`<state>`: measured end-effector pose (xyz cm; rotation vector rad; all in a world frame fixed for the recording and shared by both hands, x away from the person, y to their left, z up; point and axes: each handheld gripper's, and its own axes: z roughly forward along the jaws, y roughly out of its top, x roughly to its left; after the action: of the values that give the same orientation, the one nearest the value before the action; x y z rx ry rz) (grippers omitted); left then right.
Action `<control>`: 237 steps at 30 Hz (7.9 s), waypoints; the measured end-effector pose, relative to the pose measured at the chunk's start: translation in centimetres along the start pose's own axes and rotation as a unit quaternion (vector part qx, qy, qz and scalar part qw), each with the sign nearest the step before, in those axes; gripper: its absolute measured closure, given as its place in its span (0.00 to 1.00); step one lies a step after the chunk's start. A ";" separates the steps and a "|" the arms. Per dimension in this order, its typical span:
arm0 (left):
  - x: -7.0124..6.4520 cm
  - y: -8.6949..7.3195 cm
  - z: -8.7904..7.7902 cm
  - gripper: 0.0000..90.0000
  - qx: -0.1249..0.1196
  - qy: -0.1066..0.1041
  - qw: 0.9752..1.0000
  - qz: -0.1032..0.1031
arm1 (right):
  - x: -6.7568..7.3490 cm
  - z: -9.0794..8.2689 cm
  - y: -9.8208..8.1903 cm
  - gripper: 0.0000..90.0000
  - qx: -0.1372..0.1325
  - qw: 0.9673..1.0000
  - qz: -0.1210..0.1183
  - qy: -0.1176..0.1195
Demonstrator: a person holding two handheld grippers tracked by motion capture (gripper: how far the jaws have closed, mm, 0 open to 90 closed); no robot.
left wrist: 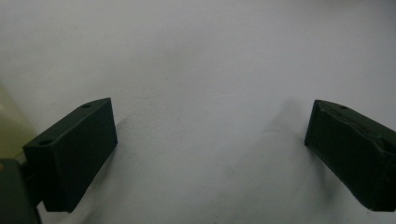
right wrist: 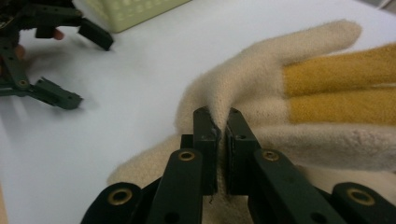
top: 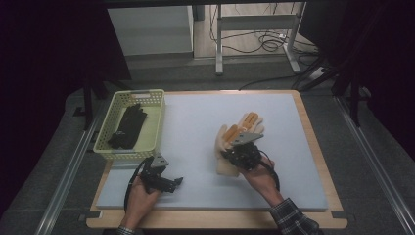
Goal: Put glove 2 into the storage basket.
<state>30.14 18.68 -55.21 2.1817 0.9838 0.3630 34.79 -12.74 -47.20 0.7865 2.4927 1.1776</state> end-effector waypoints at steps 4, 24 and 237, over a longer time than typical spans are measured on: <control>0.0 0.0 0.0 0.03 0.001 0.000 1.000 0.000 | 1.5 2.7 0.0 0.93 0.007 1.000 0.001 0.024; 0.0 0.0 0.0 0.03 0.001 -0.001 1.000 -0.001 | 0.7 2.0 -2.7 0.79 0.029 0.999 0.020 0.023; 0.8 -1.6 -1.4 0.01 0.008 0.004 1.000 -0.008 | 3.4 5.0 -1.8 0.74 0.016 0.999 -0.024 0.036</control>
<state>29.15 20.71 -55.32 2.1867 1.0115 0.3566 33.67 -8.58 -51.80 0.7003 2.5800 1.1722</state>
